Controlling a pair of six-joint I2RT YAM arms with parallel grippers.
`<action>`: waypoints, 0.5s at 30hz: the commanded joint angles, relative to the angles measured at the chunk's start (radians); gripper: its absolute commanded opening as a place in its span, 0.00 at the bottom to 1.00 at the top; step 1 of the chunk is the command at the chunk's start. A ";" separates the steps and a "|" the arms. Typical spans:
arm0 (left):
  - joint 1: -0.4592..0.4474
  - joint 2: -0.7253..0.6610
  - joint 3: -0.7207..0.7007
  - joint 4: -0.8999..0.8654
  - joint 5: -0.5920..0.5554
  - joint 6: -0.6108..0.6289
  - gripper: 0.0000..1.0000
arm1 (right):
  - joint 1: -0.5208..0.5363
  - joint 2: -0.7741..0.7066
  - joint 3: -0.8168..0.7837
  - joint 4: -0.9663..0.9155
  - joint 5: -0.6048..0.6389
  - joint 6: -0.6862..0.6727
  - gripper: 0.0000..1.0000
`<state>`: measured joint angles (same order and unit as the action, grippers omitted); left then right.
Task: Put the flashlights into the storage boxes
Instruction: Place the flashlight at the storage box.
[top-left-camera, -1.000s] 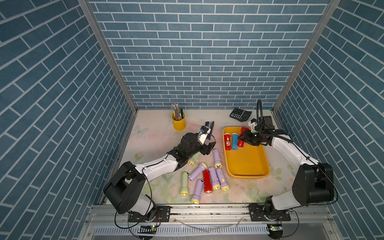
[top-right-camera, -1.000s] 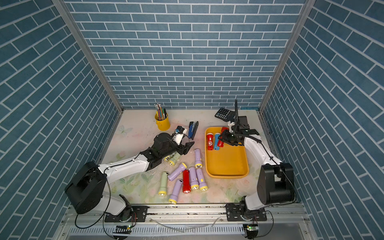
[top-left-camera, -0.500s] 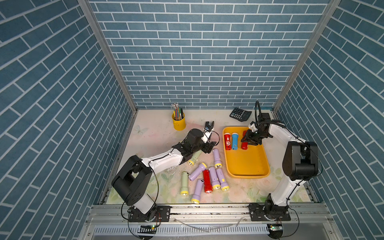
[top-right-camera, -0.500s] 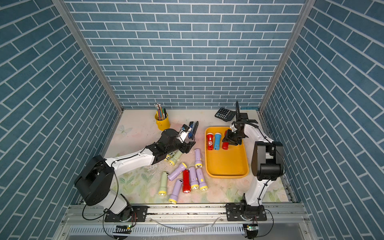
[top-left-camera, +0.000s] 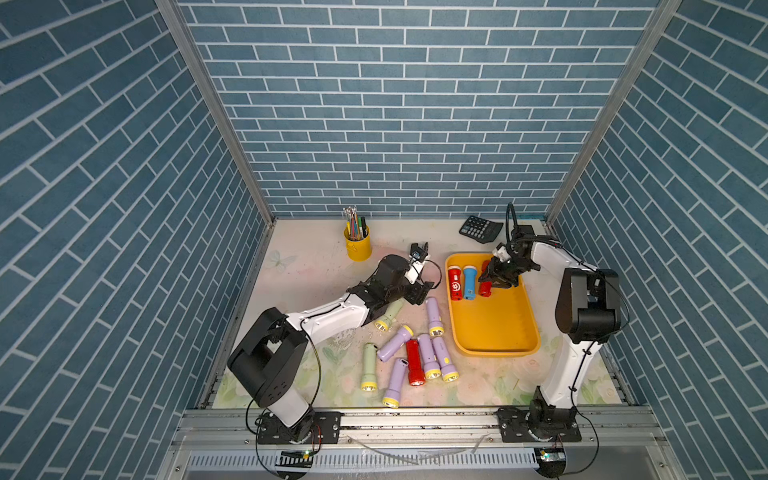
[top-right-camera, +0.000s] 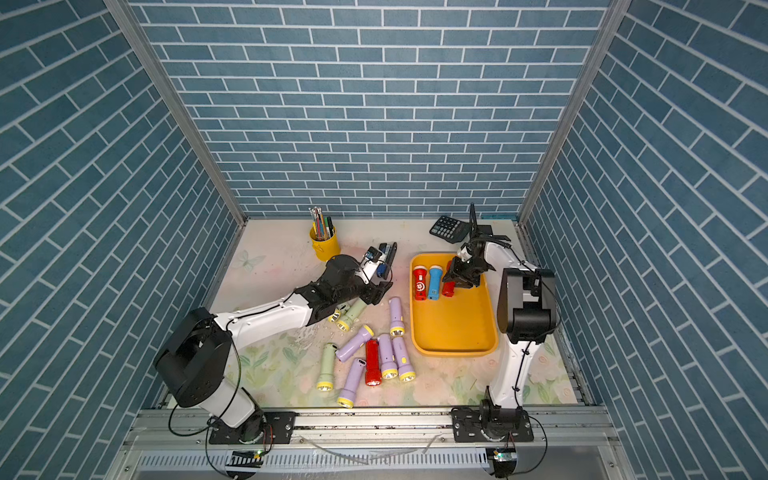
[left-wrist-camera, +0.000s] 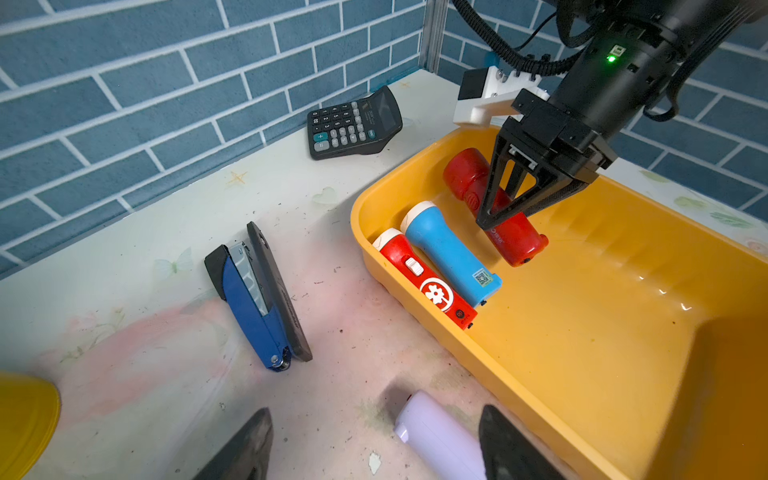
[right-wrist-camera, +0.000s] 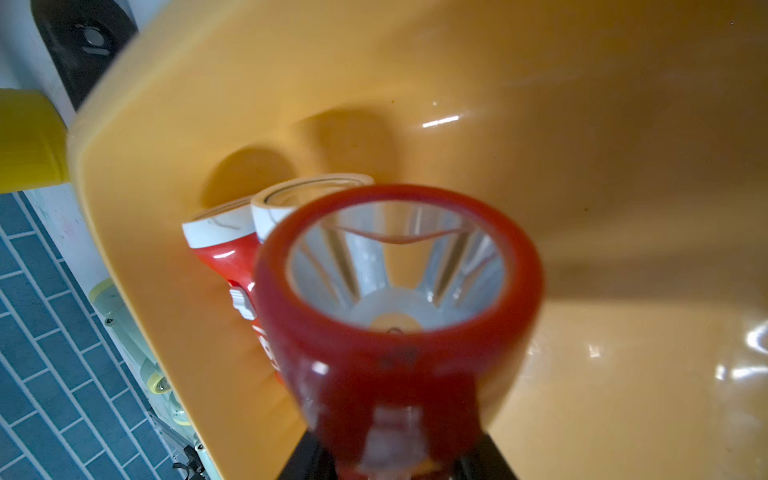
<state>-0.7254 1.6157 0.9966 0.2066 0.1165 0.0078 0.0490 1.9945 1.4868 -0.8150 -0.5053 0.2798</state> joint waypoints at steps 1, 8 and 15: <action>-0.006 0.005 0.010 -0.015 -0.012 0.012 0.78 | -0.005 0.026 0.053 -0.032 -0.036 -0.028 0.11; -0.008 -0.003 0.004 -0.016 -0.022 0.006 0.78 | -0.005 0.050 0.066 -0.040 -0.022 -0.033 0.21; -0.006 -0.020 -0.013 -0.007 -0.030 0.001 0.78 | -0.006 0.046 0.083 -0.053 0.010 -0.039 0.42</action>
<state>-0.7254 1.6157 0.9962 0.1993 0.0967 0.0116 0.0486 2.0342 1.5204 -0.8303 -0.5079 0.2790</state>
